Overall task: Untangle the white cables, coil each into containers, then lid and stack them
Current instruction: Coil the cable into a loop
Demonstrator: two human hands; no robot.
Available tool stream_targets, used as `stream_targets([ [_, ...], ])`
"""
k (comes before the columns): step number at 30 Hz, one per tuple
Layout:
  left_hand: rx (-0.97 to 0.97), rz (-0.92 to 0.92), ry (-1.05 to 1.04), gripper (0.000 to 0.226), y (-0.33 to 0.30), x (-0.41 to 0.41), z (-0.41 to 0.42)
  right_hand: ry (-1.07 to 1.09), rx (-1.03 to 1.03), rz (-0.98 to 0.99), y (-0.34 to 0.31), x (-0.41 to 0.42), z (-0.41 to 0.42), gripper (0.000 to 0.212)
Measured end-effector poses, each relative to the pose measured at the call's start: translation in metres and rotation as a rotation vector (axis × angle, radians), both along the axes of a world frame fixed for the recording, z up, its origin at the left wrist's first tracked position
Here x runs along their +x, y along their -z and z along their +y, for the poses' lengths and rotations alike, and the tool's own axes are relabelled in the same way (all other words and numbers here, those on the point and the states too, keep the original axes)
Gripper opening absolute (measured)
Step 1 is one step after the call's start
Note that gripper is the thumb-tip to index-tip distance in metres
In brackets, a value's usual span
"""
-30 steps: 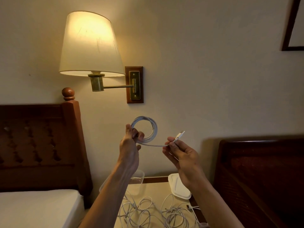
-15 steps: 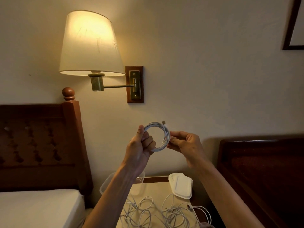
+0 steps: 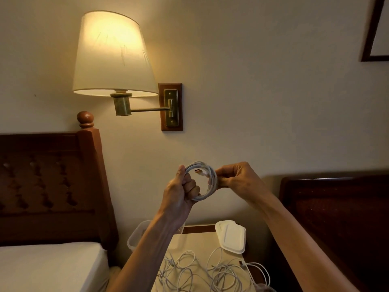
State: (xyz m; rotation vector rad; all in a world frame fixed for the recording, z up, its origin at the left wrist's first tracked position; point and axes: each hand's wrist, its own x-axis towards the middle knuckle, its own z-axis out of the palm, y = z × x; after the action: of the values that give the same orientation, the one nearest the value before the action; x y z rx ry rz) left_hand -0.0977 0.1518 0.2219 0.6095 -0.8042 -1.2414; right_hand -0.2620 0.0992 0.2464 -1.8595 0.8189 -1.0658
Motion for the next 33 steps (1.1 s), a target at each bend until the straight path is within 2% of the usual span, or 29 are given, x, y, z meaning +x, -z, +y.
stream_targets([
  [2, 0.011, -0.069, -0.043, 0.046, 0.001, -0.003, -0.001, -0.034, 0.068, -0.094, -0.002, 0.003, 0.001, 0.02],
  [6, 0.0, -0.146, -0.138, 0.044, -0.002, -0.009, -0.005, -0.155, 0.371, -0.384, 0.003, 0.011, 0.001, 0.022],
  [9, 0.017, -0.15, -0.209, 0.043, -0.004, -0.007, -0.009, -0.245, 0.47, -0.507, 0.006, 0.015, 0.007, 0.03],
  [11, 0.023, -0.158, -0.219, 0.043, -0.003, -0.006, -0.009, -0.226, 0.392, -0.497, 0.007, 0.017, 0.011, 0.026],
  [15, 0.039, -0.162, -0.192, 0.045, 0.003, -0.007, -0.005, 0.001, 0.057, -0.343, 0.014, 0.019, 0.009, 0.026],
  [19, 0.072, -0.165, -0.112, 0.049, 0.004, 0.0, -0.003, 0.112, -0.193, -0.203, 0.02, 0.019, 0.006, 0.024],
  [22, 0.063, -0.38, -0.096, 0.053, 0.004, 0.012, -0.003, 0.123, -0.253, -0.184, 0.018, 0.017, 0.005, 0.022],
  [27, -0.175, -0.815, -0.349, 0.065, 0.002, 0.02, -0.004, 0.085, -0.303, -0.109, 0.015, 0.018, 0.005, 0.02],
  [30, -0.302, -0.974, -0.459, 0.046, -0.001, 0.024, -0.005, 0.071, -0.325, -0.091, 0.014, 0.019, 0.005, 0.018],
  [33, -0.361, -1.086, -0.426, 0.021, -0.005, 0.028, -0.005, 0.065, -0.364, -0.07, 0.014, 0.019, 0.006, 0.018],
])
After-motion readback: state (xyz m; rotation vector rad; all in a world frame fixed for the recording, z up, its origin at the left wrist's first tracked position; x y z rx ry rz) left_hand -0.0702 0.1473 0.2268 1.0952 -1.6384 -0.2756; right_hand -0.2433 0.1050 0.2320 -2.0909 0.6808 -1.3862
